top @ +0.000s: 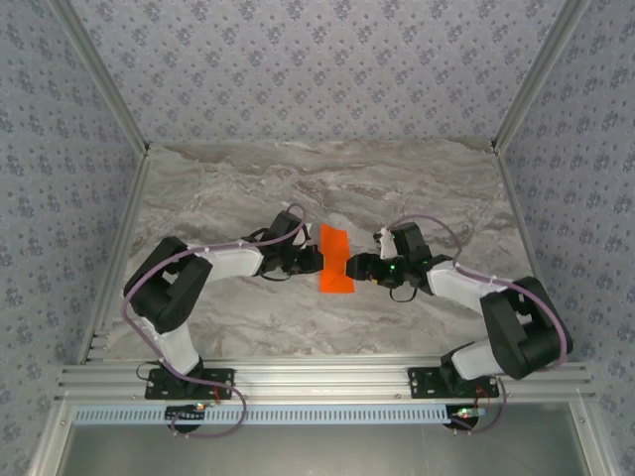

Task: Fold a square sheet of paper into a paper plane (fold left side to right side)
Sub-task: Turn over the paper at the center of the table.

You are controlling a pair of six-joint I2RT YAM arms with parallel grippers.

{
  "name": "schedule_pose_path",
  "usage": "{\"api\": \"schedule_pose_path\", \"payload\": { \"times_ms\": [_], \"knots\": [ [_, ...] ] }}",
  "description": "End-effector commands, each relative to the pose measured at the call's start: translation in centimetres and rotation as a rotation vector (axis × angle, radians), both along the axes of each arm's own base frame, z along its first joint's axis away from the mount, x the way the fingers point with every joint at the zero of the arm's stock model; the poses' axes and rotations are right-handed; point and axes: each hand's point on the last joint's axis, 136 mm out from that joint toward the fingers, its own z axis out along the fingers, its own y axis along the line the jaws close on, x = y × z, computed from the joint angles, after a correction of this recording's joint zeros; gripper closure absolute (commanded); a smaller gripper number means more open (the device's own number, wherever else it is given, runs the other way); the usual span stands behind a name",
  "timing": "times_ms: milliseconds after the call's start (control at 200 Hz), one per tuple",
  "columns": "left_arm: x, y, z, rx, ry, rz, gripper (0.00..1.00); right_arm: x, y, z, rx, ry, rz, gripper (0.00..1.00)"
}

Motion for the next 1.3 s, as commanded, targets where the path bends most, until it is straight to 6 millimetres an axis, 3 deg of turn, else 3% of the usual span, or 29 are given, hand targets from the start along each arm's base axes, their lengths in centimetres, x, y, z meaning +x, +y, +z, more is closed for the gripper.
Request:
{"api": "schedule_pose_path", "payload": {
  "times_ms": [0, 195, 380, 455, 520, 660, 894, 984, 1169, 1294],
  "knots": [
    [0.4, 0.1, 1.7, -0.044, -0.039, 0.013, 0.93, 1.6, 1.9, 1.7, 0.108, -0.015, 0.003, 0.15],
    [0.2, 0.8, 4.2, -0.048, -0.081, 0.022, 0.93, 2.1, 1.7, 2.0, 0.115, -0.029, -0.018, 0.16],
    [-0.2, 6.2, 5.6, 0.282, -0.132, 0.079, 0.94, 1.9, -1.5, 2.5, -0.06, -0.095, -0.07, 0.16],
    [-0.7, 7.1, 6.6, 0.333, -0.152, 0.077, 0.94, 1.7, -2.4, 3.0, -0.09, -0.115, -0.087, 0.14],
    [-1.1, 6.5, 7.4, 0.27, -0.16, 0.068, 0.94, 1.6, -2.2, 3.8, -0.042, -0.127, -0.087, 0.13],
    [-1.9, 4.2, 10.3, 0.037, -0.189, 0.06, 0.94, 1.4, 0.4, 7.2, 0.234, -0.177, -0.035, 0.14],
    [-3.5, 2.5, 17.9, -0.233, -0.299, 0.003, 0.93, 0.4, 1.9, 13.7, 0.48, -0.337, 0.08, 0.01],
    [-4.5, 1.8, 20.5, -0.352, -0.328, -0.037, 0.94, -0.1, 2.2, 16.0, 0.547, -0.384, 0.117, 0.0],
    [-5.8, 1.1, 23.2, -0.495, -0.35, -0.088, 0.93, -0.7, 2.4, 19.7, 0.65, -0.454, 0.15, 0.01],
    [-6.4, 0.6, 24.4, -0.57, -0.354, -0.117, 0.93, -1.0, 2.9, 21.1, 0.687, -0.461, 0.162, 0.01]
  ]
}}
